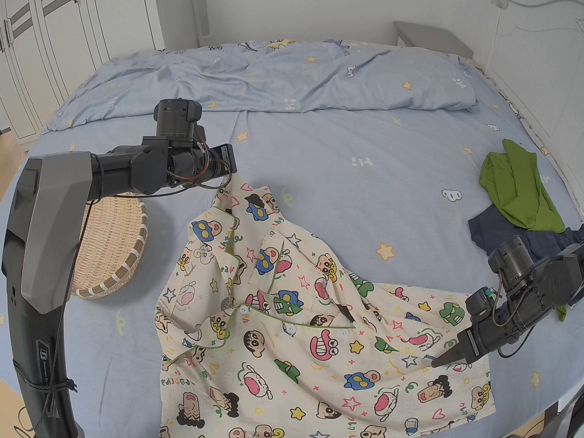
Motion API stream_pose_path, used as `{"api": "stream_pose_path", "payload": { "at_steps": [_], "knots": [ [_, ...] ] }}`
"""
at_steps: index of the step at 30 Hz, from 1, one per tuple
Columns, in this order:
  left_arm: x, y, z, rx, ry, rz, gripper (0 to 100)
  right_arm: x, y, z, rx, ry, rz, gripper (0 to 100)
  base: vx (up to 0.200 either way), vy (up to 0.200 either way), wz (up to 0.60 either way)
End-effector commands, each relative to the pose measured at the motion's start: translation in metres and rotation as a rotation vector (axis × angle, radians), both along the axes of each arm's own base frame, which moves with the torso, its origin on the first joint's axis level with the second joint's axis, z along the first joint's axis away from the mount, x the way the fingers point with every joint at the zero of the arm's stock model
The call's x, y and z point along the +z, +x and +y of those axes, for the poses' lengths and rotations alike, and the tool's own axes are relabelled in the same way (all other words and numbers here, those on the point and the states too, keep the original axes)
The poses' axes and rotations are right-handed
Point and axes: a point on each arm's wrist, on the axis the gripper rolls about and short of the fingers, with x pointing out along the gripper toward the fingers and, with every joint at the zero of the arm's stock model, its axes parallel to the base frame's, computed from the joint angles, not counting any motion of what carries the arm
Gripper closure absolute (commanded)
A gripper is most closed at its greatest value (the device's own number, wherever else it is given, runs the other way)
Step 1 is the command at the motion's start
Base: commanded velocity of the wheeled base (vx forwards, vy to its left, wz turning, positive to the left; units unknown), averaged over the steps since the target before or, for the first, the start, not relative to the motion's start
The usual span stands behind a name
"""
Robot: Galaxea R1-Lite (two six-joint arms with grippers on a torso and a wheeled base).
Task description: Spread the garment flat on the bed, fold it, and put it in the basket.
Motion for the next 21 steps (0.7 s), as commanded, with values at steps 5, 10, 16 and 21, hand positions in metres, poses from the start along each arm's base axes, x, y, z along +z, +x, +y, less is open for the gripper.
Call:
{"api": "stream_pose_path", "payload": {
  "at_steps": [5,10,16,21],
  "knots": [
    [0.000,0.000,0.000,0.000,0.000,0.000,100,0.000,0.001,0.000,-0.002,0.001,-0.005,100,0.000,0.000,0.00],
    [0.000,0.000,0.000,0.001,0.000,0.000,100,0.003,0.002,-0.002,-0.008,0.008,-0.032,100,0.000,0.000,0.00],
    [0.000,0.000,0.000,0.001,0.000,0.000,100,0.015,0.009,-0.013,-0.077,0.043,-0.147,100,0.000,0.000,0.00],
    [0.000,0.000,0.001,0.003,0.000,0.000,100,0.038,0.014,-0.024,-0.158,0.091,-0.282,100,0.000,0.000,0.00]
  ]
}}
